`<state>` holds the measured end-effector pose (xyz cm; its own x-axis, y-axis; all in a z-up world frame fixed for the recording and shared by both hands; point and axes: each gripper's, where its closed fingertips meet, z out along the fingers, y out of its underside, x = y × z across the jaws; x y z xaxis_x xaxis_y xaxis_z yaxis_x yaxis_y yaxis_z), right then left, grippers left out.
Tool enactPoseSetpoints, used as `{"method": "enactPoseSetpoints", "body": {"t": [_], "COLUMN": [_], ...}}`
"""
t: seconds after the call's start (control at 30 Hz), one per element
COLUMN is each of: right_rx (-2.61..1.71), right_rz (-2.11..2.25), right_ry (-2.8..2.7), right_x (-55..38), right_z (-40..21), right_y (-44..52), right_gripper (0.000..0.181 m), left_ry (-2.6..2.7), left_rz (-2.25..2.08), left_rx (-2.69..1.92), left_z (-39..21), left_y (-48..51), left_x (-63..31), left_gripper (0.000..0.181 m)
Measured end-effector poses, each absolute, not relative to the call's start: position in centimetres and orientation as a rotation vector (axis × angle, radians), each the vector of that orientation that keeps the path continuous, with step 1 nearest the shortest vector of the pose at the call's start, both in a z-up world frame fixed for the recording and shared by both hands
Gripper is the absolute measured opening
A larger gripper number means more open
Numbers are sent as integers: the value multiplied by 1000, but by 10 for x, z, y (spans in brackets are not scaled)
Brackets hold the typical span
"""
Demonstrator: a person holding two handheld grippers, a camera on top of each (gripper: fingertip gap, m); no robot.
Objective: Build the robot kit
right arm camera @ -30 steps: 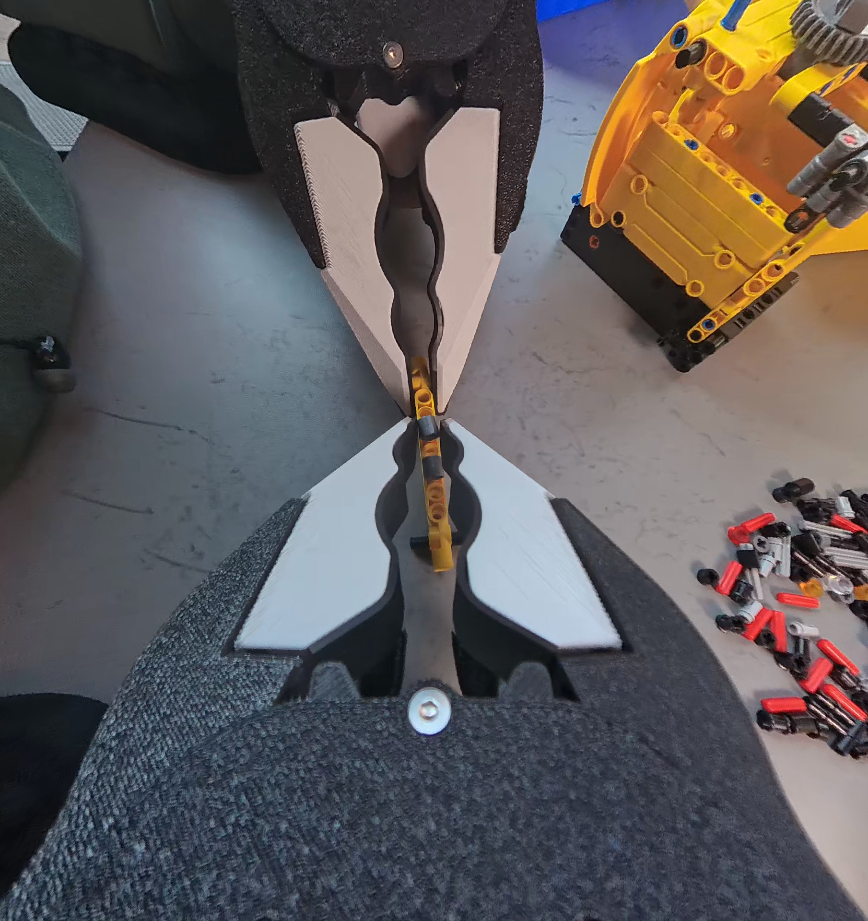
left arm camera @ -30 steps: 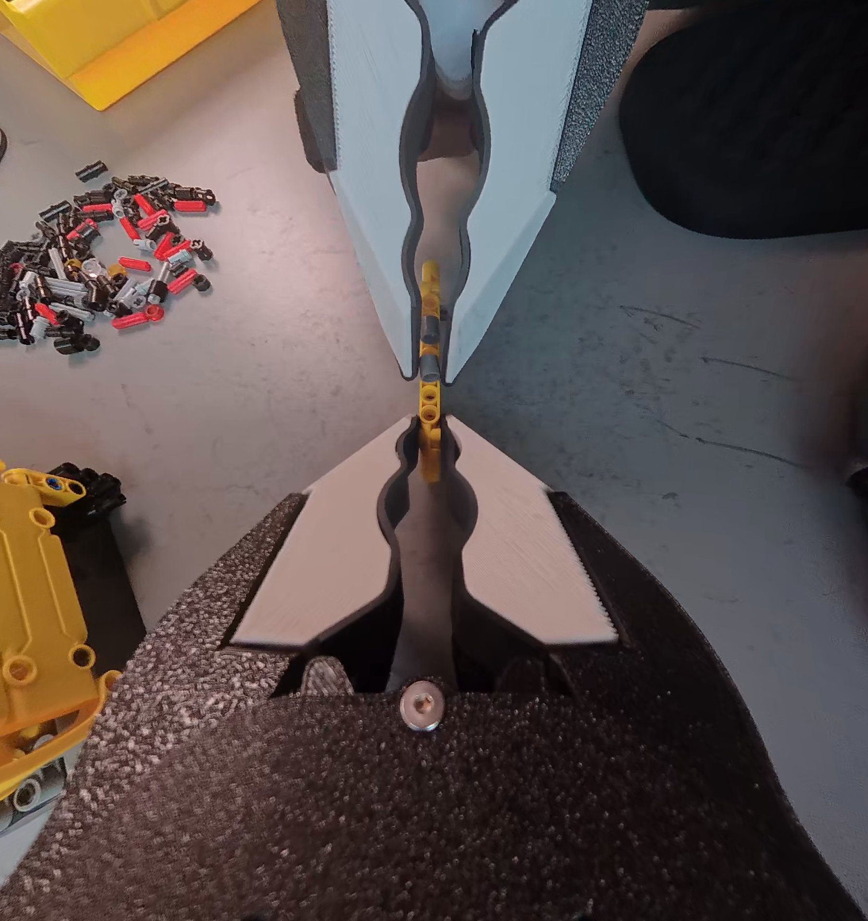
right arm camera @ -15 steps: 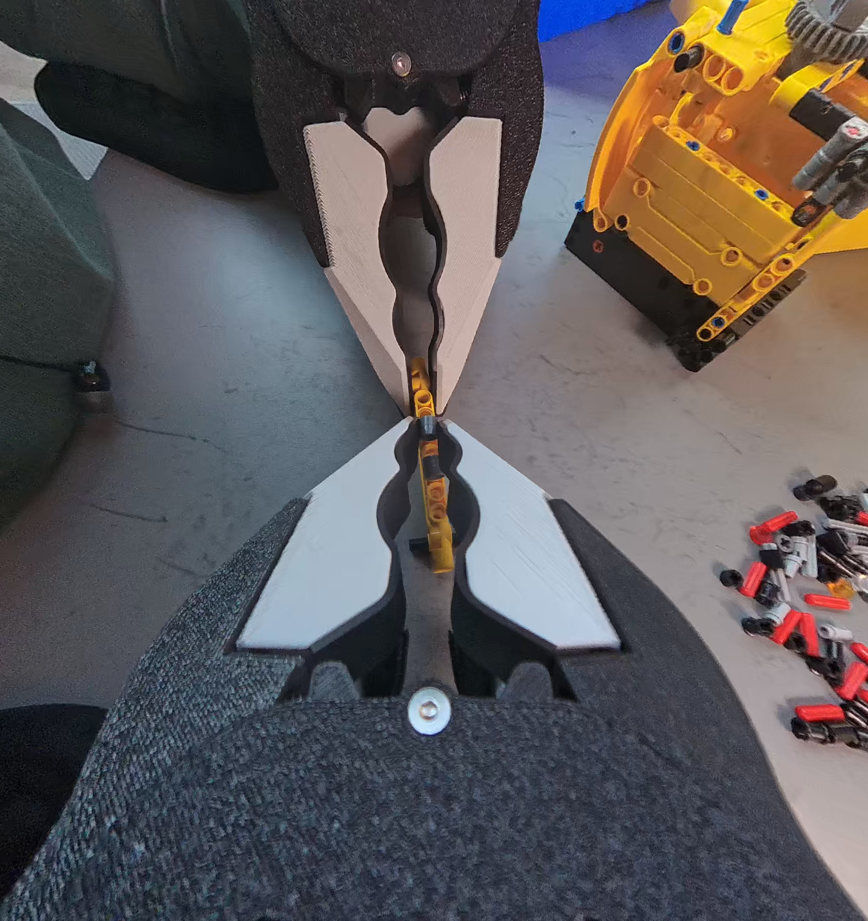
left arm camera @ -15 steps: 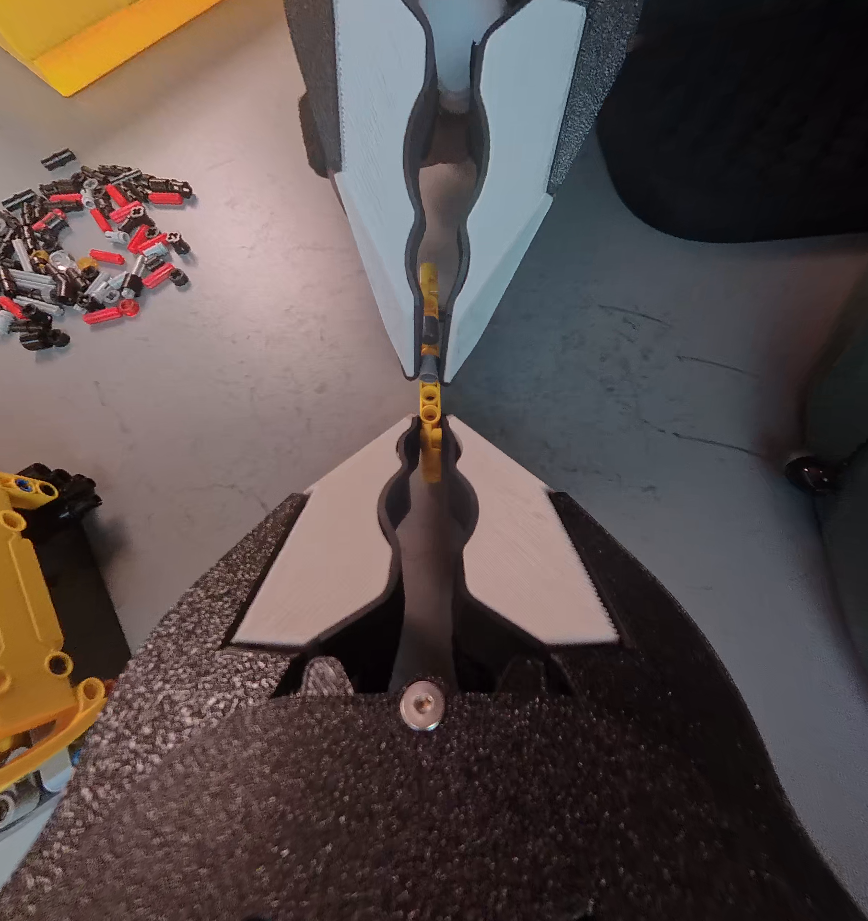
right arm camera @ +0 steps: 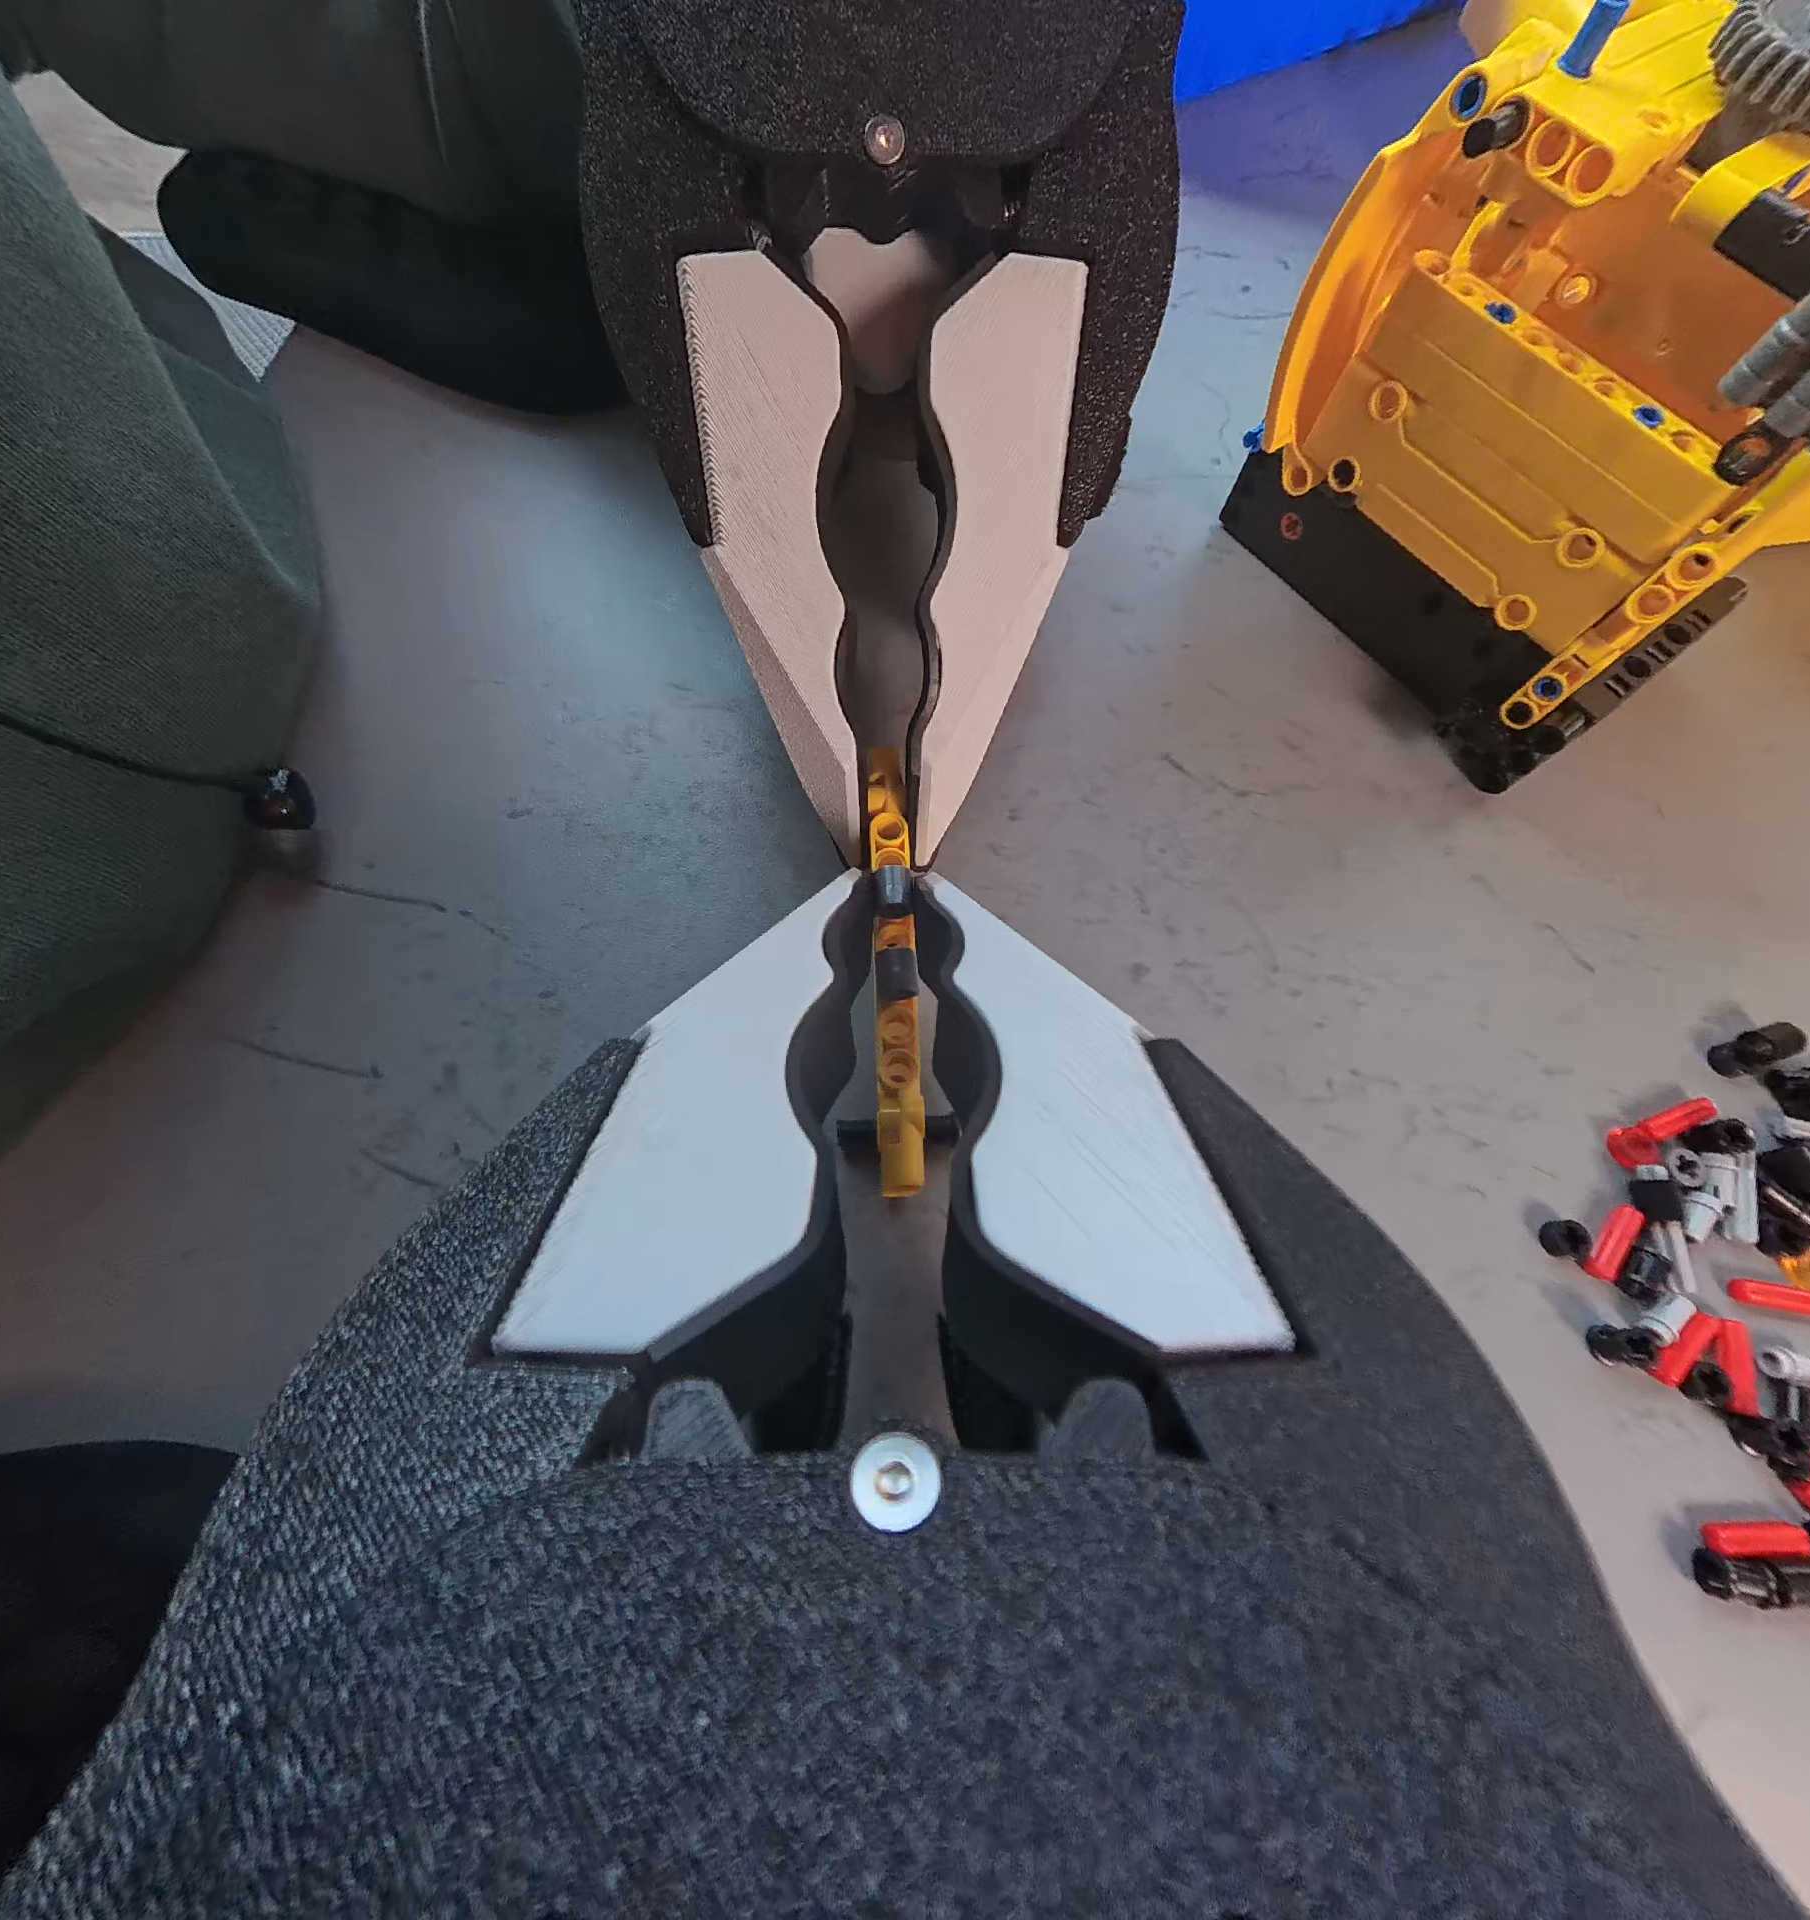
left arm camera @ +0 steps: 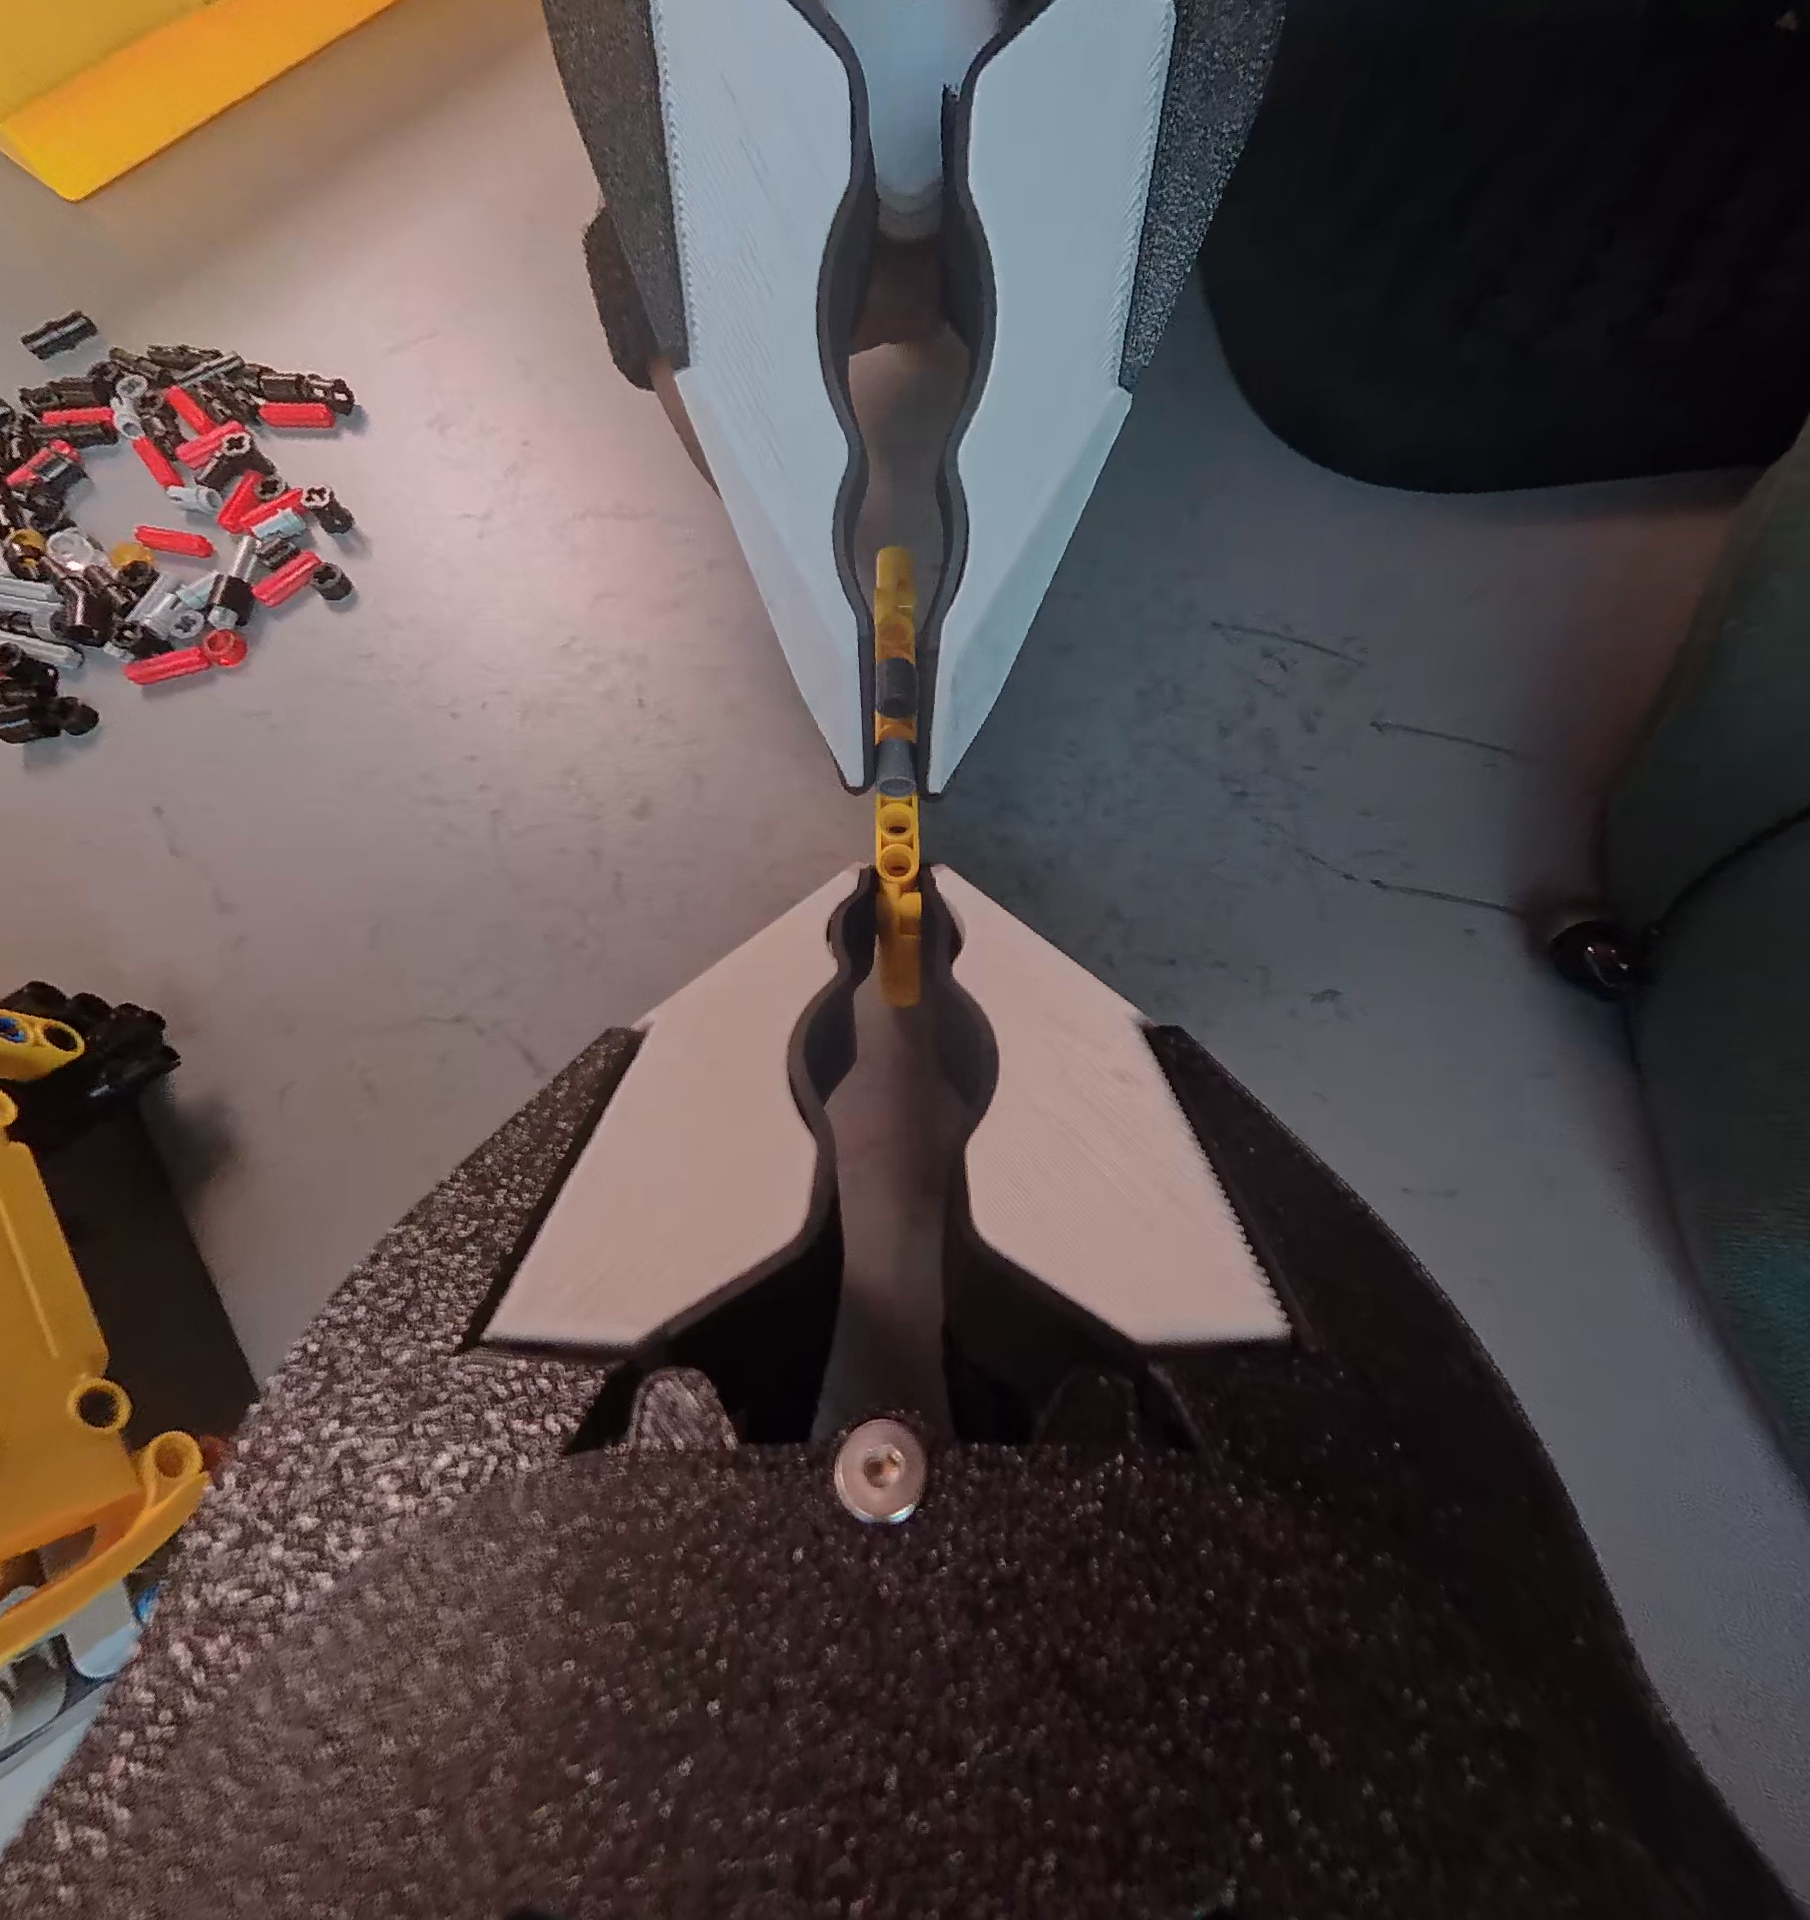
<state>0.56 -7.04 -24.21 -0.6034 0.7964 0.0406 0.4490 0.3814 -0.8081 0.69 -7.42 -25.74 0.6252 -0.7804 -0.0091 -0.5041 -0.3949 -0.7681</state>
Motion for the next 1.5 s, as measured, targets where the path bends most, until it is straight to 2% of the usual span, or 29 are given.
{"method": "enactPoseSetpoints", "body": {"t": [0.13, 0.33, 0.73, 1.1, 1.2, 1.37, 1.5], "right_rx": [-1089, -1085, -1152, -1163, -1154, -1124, -1092], "right_rz": [1088, 1044, 1041, 1064, 1049, 1084, 1071], "right_ry": [-2235, -2274, -2221, -2208, -2218, -2185, -2179], "right_x": [12, 18, 15, 15, 15, 8, 3], "right_z": [-238, -243, -244, -244, -247, -241, -243], "right_y": [-64, -61, -59, -59, -60, -66, -70], "right_gripper": [16, 7, 6, 7, 16, 16, 7], "left_ry": [1007, 1001, 970, 976, 980, 984, 987], "left_rz": [-454, -459, -458, -456, -451, -455, -456], "left_rx": [-2076, -2081, -2095, -2091, -2089, -2088, -2087], "left_z": [-257, -257, -257, -257, -257, -258, -258], "left_y": [-75, -75, -73, -73, -73, -74, -74], "left_x": [7, 6, 4, 4, 5, 5, 5], "left_gripper": [7, 7, 7, 7, 7, 7, 7]}}
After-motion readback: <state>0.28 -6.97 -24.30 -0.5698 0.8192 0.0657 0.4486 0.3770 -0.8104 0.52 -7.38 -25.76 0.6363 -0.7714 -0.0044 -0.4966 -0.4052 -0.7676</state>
